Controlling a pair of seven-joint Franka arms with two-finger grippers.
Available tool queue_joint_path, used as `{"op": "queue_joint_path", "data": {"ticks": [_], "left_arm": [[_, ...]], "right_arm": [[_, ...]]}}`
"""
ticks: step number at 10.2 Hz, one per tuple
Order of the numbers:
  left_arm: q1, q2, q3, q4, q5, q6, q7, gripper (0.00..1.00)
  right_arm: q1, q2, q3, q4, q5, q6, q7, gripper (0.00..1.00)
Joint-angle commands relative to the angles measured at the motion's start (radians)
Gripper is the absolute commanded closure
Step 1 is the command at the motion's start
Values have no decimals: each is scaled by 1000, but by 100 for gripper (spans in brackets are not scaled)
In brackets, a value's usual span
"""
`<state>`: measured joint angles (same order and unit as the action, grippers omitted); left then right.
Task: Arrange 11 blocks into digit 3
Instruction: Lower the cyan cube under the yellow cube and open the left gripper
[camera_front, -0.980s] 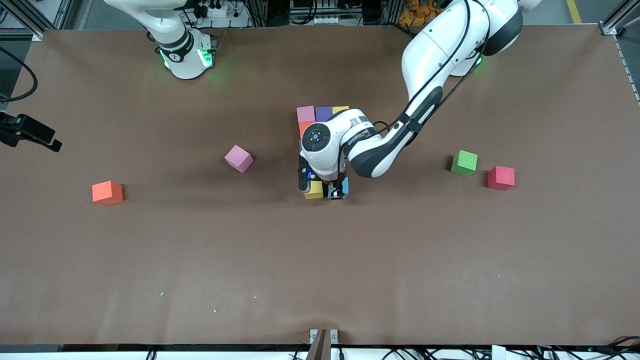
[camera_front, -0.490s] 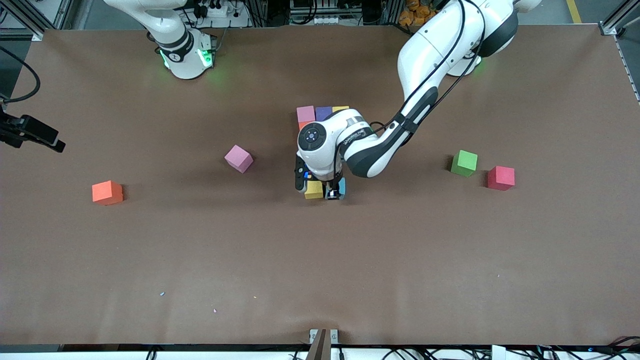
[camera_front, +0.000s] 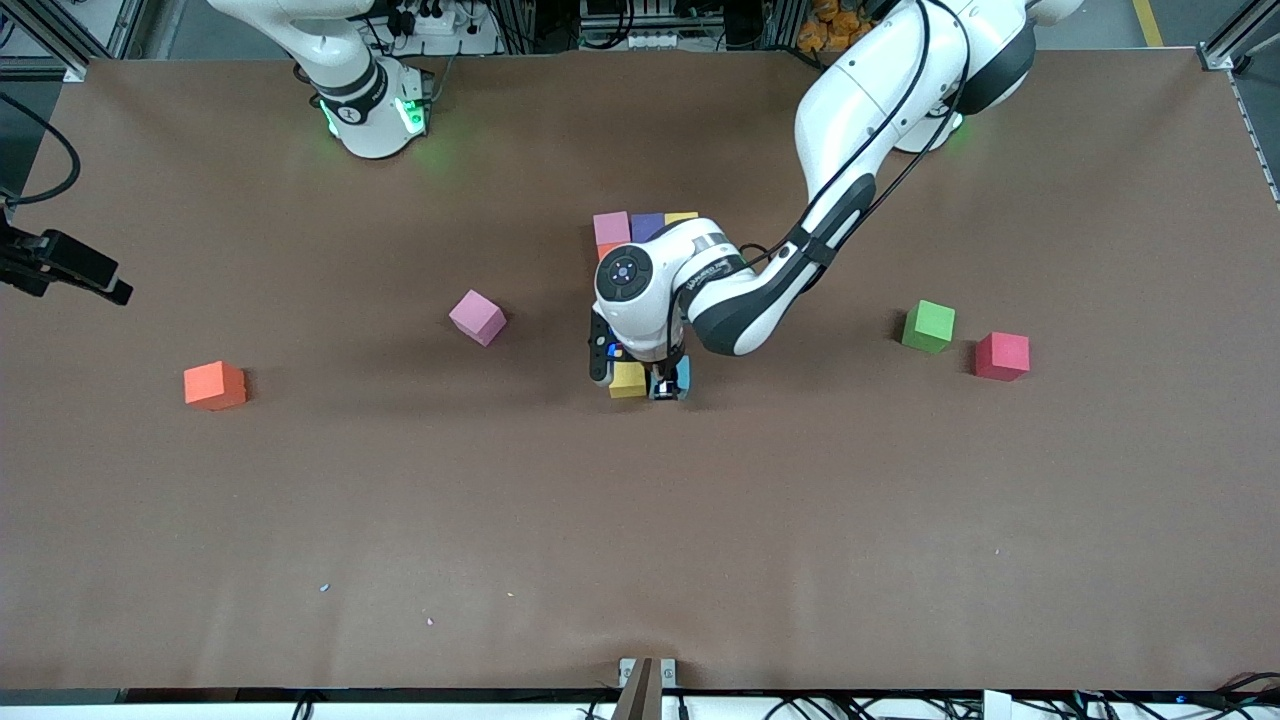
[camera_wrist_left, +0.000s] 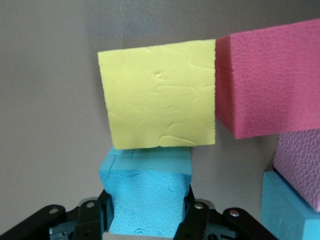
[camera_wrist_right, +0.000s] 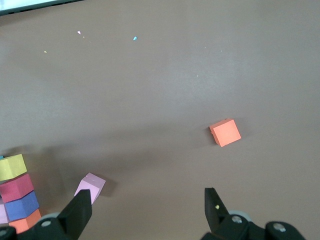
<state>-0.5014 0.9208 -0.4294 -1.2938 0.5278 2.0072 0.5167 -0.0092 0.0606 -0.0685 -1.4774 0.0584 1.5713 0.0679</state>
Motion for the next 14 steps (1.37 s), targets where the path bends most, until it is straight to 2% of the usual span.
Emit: {"op": "queue_joint_path", "data": {"ticks": [1,4,5,10,14], "left_arm": [[-26,38,15,31,6,27,8,85],[-34,46,18,28,6,28,-1,82],[-35,49,18,27,6,28,-38,1],[-42,27,17,24,9,22,-47,0],[-28,-33,5,14,9,-42,-33,0]], "right_arm": [[-5,2,3,6,14,1,10,0],[-6,2,3,8,14,3,10,0],[-5,2,3,8,14,3,10,0],[-3,2,3,6,14,-1,10,0],[-3,2,3,6,14,-7,10,0]]}}
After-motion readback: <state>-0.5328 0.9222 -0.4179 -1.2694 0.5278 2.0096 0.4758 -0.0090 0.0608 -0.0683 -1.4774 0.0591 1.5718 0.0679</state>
